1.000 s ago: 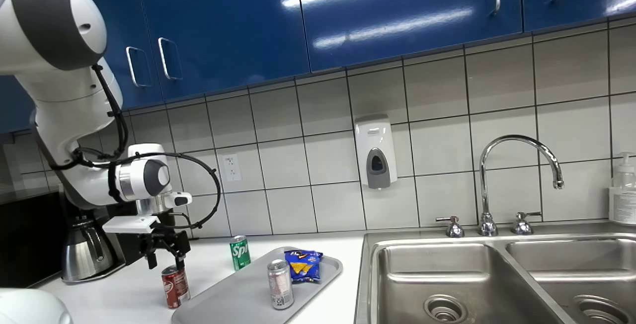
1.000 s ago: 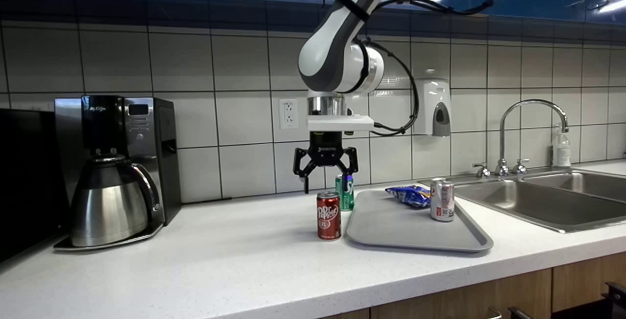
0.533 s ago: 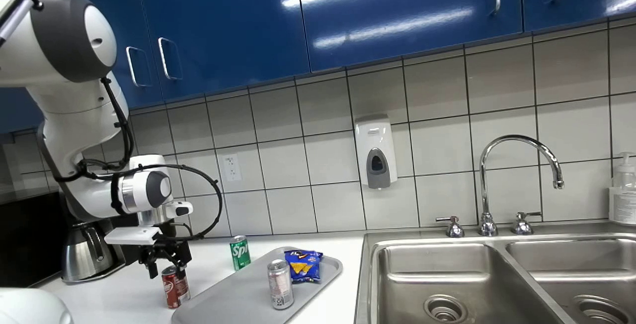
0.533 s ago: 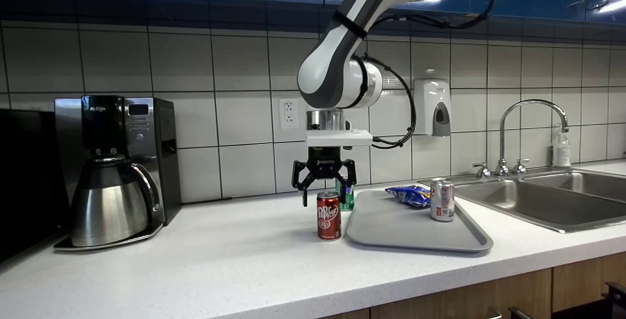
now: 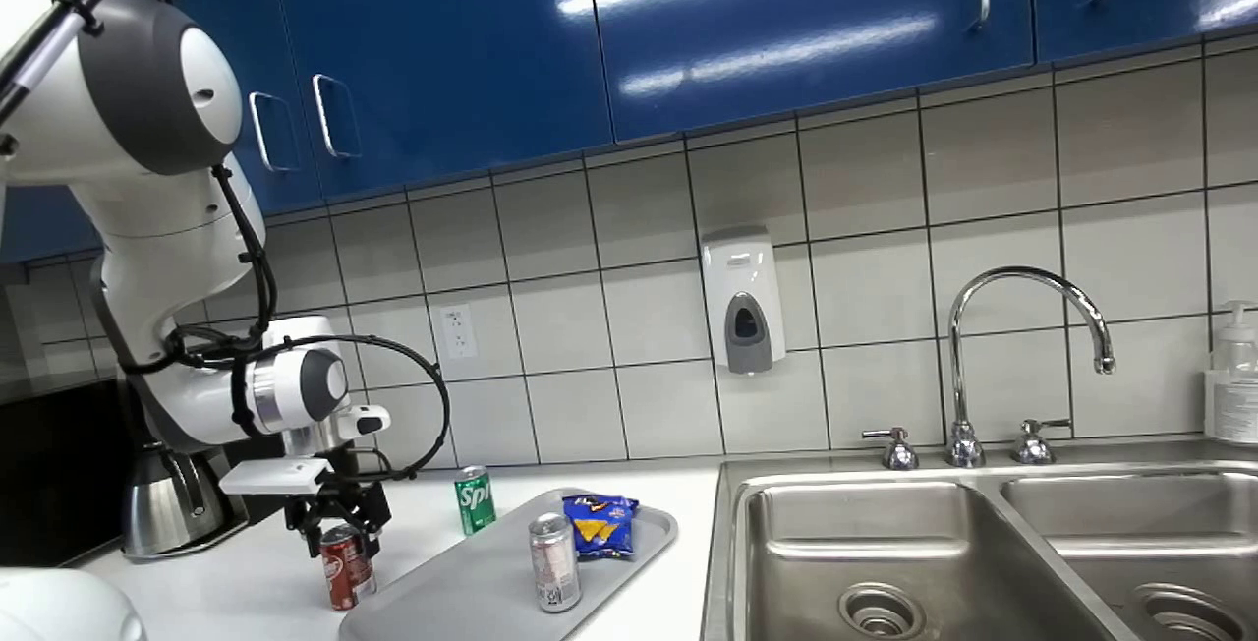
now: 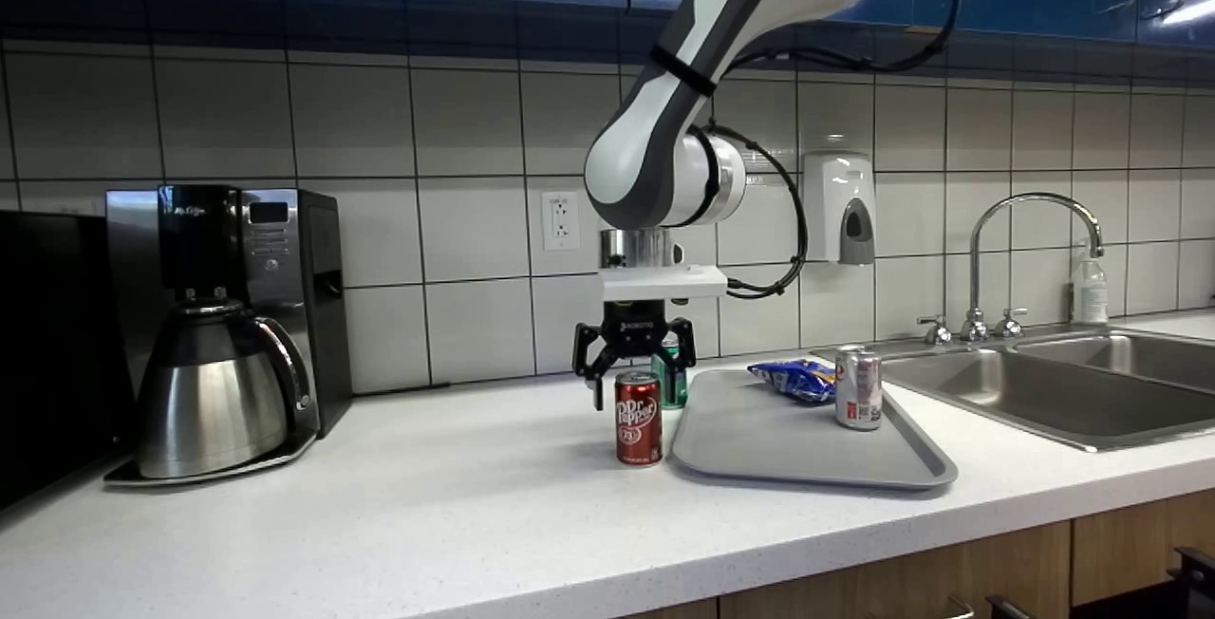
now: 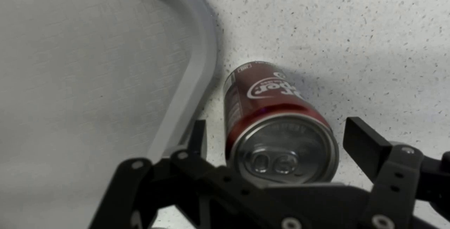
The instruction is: Move the cans to the tray
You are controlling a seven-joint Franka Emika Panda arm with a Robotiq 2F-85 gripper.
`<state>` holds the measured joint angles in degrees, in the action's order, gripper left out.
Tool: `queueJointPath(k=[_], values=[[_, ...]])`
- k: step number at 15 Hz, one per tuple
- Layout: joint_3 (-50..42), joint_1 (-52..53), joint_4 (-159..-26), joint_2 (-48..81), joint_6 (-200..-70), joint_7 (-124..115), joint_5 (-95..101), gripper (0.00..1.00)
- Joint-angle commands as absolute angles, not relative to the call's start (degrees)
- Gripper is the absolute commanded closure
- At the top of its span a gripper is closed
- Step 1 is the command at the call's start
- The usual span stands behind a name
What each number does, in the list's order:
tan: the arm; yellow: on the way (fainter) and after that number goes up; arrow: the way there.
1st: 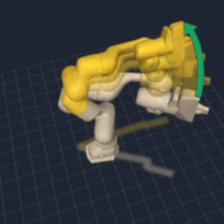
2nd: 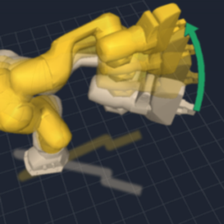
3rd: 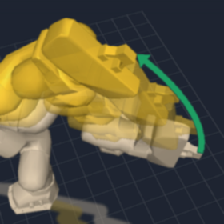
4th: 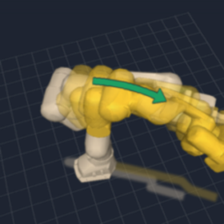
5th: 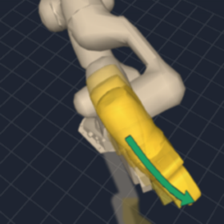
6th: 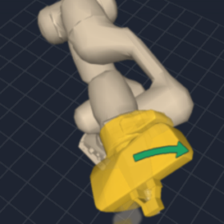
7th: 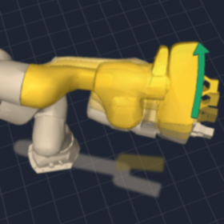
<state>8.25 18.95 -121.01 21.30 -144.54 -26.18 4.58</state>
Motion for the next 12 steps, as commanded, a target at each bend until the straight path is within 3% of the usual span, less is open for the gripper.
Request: queueJointPath(k=[1,3,4,5,9,12], values=[[7.43,19.98,-120.08,22.05,-145.06,-26.09,5.41,0.0],[7.46,20.1,-120.12,22.06,-145.03,-26.1,5.32,0.0],[7.48,20.14,-120.24,22.01,-145.27,-25.99,5.32,0.25],[7.42,20.24,-120.23,21.96,-145.37,-25.98,5.44,0.26],[7.35,20.19,-120.38,21.79,-145.61,-25.75,5.25,0.58],[7.33,20.14,-120.4,21.7,-145.69,-25.67,5.18,0.62]])
